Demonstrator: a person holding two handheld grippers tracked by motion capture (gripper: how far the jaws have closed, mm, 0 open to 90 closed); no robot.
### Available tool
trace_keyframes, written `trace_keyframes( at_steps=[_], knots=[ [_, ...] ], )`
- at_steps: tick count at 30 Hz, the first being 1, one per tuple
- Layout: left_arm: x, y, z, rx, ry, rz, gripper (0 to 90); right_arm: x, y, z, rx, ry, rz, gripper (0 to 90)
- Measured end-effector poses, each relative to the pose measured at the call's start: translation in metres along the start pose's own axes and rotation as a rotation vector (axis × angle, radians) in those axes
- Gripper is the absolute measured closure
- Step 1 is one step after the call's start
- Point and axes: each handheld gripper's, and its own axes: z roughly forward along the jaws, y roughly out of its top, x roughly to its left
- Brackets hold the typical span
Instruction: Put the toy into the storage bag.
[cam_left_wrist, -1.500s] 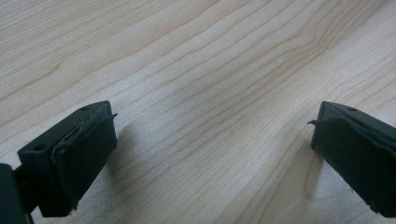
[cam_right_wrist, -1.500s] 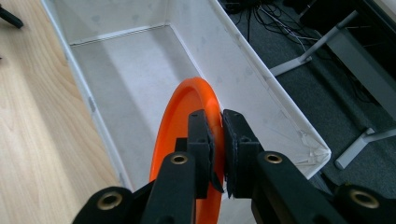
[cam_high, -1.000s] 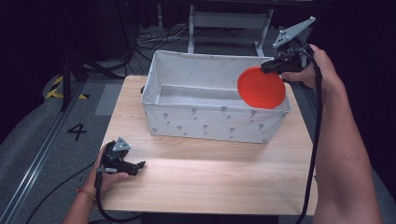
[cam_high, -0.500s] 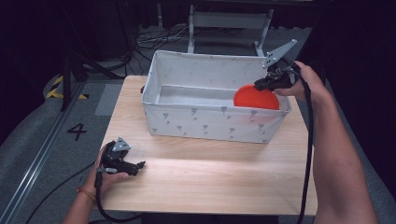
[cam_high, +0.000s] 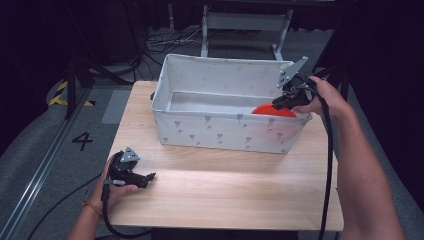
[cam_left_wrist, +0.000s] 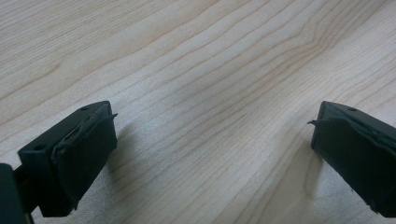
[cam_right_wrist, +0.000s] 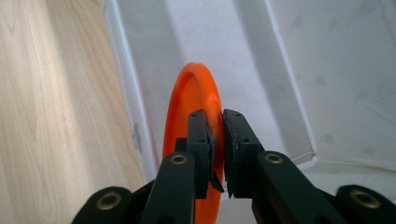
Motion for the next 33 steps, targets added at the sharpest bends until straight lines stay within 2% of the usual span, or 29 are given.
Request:
trace_keyframes(
  at_steps=[7,10,17,20,26,29,33],
  knots=[
    [0.000,0.000,0.000,0.000,0.000,0.000,0.5,0.004,0.001,0.010,0.091,0.002,-0.028,82.0],
    [0.000,0.000,0.000,-0.004,0.004,0.006,0.5,0.004,0.001,0.013,0.128,0.016,-0.043,82.0],
    [0.000,0.000,0.000,0.001,0.000,-0.001,0.5,0.000,-0.003,0.018,0.170,0.036,-0.035,81.9],
    [0.000,0.000,0.000,0.000,0.001,0.002,0.6,0.000,-0.007,0.023,0.205,0.042,-0.031,81.9],
    [0.000,0.000,0.000,-0.001,0.000,0.001,0.5,0.000,-0.009,0.027,0.232,0.054,-0.025,81.7],
    [0.000,0.000,0.000,-0.001,0.001,0.002,0.5,0.000,-0.010,0.026,0.219,0.057,-0.018,82.1],
    [0.000,0.000,0.000,-0.001,0.002,0.003,0.5,-0.001,-0.010,0.025,0.231,0.049,-0.018,80.7]
  ],
)
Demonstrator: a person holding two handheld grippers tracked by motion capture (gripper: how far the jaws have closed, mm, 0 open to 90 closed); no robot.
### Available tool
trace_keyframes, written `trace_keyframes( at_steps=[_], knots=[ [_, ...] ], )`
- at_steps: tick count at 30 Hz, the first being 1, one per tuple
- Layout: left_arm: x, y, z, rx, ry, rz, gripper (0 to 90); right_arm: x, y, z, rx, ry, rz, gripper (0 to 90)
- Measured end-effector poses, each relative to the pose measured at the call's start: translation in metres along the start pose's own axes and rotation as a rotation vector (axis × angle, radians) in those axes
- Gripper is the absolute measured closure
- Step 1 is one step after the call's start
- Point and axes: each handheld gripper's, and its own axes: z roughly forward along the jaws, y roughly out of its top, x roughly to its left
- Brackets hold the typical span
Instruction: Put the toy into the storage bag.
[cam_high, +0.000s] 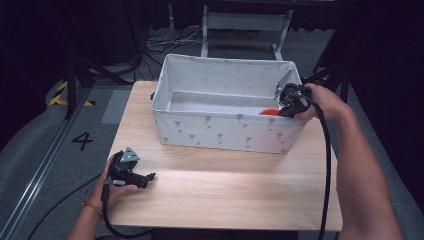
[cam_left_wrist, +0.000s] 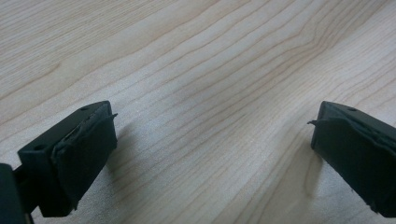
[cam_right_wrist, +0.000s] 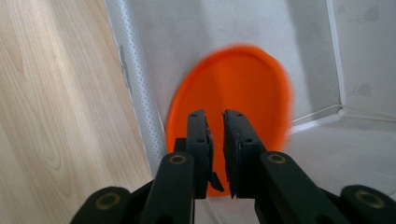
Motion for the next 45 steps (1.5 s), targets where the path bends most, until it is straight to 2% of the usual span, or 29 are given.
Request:
trace_keyframes(
  at_steps=[7,9,11,14,15,19,26,29,32,34,36,38,41,45],
  knots=[
    [0.000,0.000,0.000,0.001,-0.001,-0.002,0.5,0.000,-0.003,-0.005,-0.031,-0.035,0.025,74.1],
    [0.000,0.000,0.000,0.000,0.000,0.000,0.5,0.000,-0.005,-0.008,-0.068,-0.044,0.036,73.7],
    [0.000,0.000,0.000,0.001,-0.002,-0.004,0.5,0.000,-0.006,-0.009,-0.075,-0.046,0.038,72.4],
    [0.000,0.000,0.000,-0.001,-0.001,-0.001,0.5,0.001,-0.009,-0.012,-0.119,-0.058,0.049,69.0],
    [0.000,0.000,0.000,0.001,-0.002,-0.004,0.5,0.001,-0.010,-0.015,-0.138,-0.075,0.062,67.4],
    [0.000,0.000,0.000,-0.001,-0.001,-0.001,0.5,0.001,-0.014,-0.018,-0.167,-0.087,0.078,63.0],
    [0.000,0.000,0.000,0.001,-0.001,-0.002,0.5,0.003,-0.023,-0.028,-0.252,-0.146,0.167,47.3],
    [0.000,0.000,0.000,-0.001,-0.001,-0.001,0.5,0.004,-0.027,-0.032,-0.291,-0.185,0.223,36.4],
    [0.000,0.000,0.000,-0.001,-0.002,-0.003,0.5,0.008,-0.032,-0.040,-0.372,-0.217,0.265,29.2],
    [0.000,0.000,0.000,0.000,-0.002,-0.003,0.5,0.011,-0.035,-0.045,-0.419,-0.248,0.299,27.1],
    [0.000,0.000,0.000,0.001,-0.002,-0.004,0.5,0.014,-0.038,-0.048,-0.442,-0.280,0.315,25.2],
    [0.000,0.000,0.000,-0.001,-0.001,-0.001,0.5,0.017,-0.041,-0.051,-0.464,-0.281,0.324,23.8],
    [0.000,0.000,0.000,-0.001,-0.001,-0.001,0.5,0.024,-0.045,-0.055,-0.499,-0.306,0.347,22.6],
    [0.000,0.000,0.000,-0.002,-0.001,-0.001,0.5,0.035,-0.051,-0.060,-0.536,-0.344,0.349,20.5]
  ],
)
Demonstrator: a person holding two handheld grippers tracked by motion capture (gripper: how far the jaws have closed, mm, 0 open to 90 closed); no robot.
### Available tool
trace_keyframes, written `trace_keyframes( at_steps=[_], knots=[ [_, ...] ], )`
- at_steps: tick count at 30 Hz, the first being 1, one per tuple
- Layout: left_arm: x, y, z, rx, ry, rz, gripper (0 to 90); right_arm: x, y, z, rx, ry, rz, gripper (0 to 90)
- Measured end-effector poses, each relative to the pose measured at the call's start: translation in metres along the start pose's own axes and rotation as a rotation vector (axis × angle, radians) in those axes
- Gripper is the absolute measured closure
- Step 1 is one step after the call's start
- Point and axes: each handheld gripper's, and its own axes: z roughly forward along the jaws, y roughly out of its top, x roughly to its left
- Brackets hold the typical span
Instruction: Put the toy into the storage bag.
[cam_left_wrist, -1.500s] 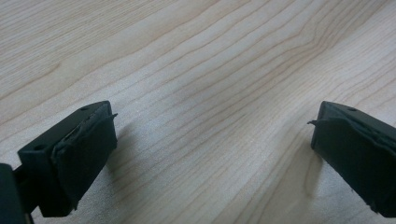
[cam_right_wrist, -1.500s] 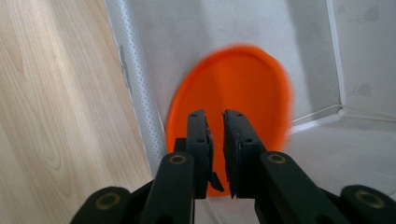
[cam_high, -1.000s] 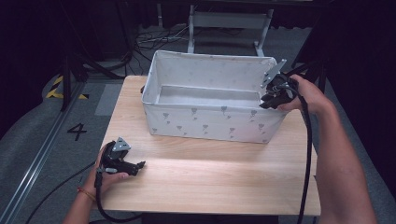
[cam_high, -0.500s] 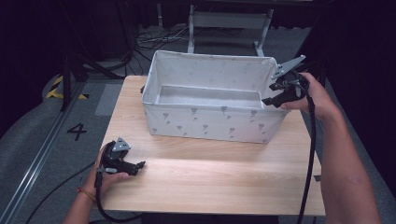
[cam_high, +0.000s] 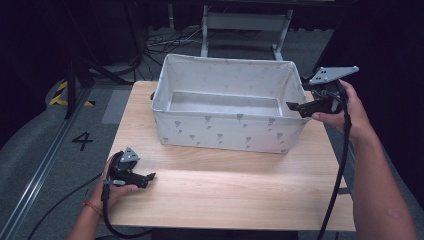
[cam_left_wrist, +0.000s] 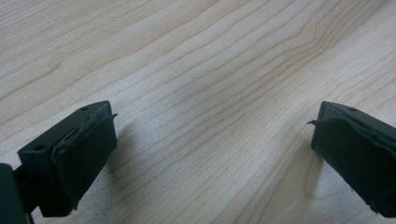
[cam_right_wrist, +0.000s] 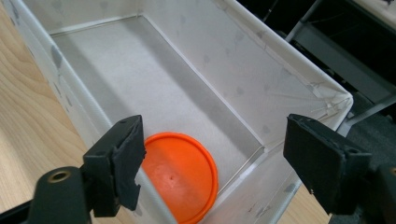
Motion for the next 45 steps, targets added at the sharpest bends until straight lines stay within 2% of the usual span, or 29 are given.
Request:
trace_keyframes(
  at_steps=[9,14,16,18,23,31,36,39,42,45],
  knots=[
    [0.000,0.000,0.000,0.000,0.000,0.000,0.5,0.019,-0.012,-0.017,-0.060,-0.056,0.002,17.8],
    [0.000,0.000,0.000,0.000,0.000,0.000,0.5,0.029,-0.023,-0.023,-0.080,-0.087,0.033,15.9],
    [0.000,0.000,0.000,0.000,-0.001,0.000,0.5,0.031,-0.028,-0.026,-0.109,-0.073,0.065,15.9],
    [0.000,0.000,0.000,0.001,0.002,0.004,0.5,0.034,-0.032,-0.029,-0.131,-0.062,0.070,15.8],
    [0.000,0.000,0.000,-0.002,0.004,0.006,0.5,0.040,-0.045,-0.035,-0.132,-0.103,0.057,15.9],
    [0.000,0.000,0.000,0.001,0.001,0.002,0.5,0.049,-0.067,-0.040,-0.140,-0.122,0.050,15.9],
    [0.000,0.000,0.000,-0.002,0.005,0.007,0.5,0.054,-0.079,-0.039,-0.123,-0.134,0.033,15.9],
    [0.001,0.000,0.000,-0.002,0.006,0.008,0.5,0.059,-0.089,-0.038,-0.142,-0.140,0.041,15.9],
    [0.000,0.000,0.000,-0.002,0.006,0.006,0.5,0.064,-0.099,-0.034,-0.134,-0.166,0.028,15.9],
    [0.000,0.000,0.000,-0.002,0.007,0.004,0.5,0.070,-0.110,-0.029,-0.128,-0.156,0.022,15.9]
  ],
)
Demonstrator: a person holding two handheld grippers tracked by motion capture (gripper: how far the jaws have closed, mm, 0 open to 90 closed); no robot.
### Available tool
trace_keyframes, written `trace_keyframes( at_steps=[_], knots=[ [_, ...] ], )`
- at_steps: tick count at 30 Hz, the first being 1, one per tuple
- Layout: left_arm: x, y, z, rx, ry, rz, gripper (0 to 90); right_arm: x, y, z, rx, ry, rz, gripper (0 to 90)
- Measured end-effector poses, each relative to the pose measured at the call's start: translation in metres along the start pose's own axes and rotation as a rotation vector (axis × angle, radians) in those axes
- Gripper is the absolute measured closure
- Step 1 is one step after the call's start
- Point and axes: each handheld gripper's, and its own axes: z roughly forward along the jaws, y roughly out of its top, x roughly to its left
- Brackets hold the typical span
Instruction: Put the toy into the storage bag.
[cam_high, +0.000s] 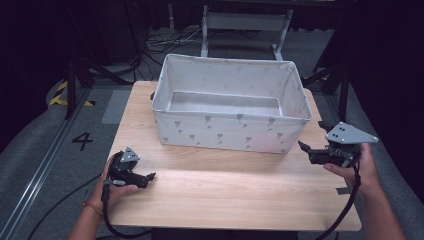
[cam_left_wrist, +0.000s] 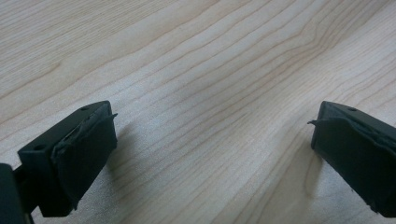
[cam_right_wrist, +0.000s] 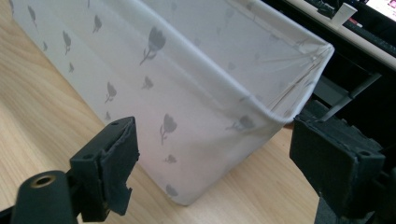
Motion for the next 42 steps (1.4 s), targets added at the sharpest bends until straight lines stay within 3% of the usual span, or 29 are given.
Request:
trace_keyframes(
  at_steps=[9,31,42],
  knots=[
    [0.000,0.000,0.000,0.000,0.000,-0.001,0.5,0.009,-0.033,0.011,0.050,0.006,0.019,16.1],
    [0.000,0.000,0.000,0.000,0.000,-0.001,0.5,0.022,-0.101,0.027,0.210,0.088,0.098,16.9],
    [0.000,0.000,0.000,0.000,0.000,-0.001,0.5,0.031,-0.136,0.029,0.255,0.127,0.159,16.9]
  ],
)
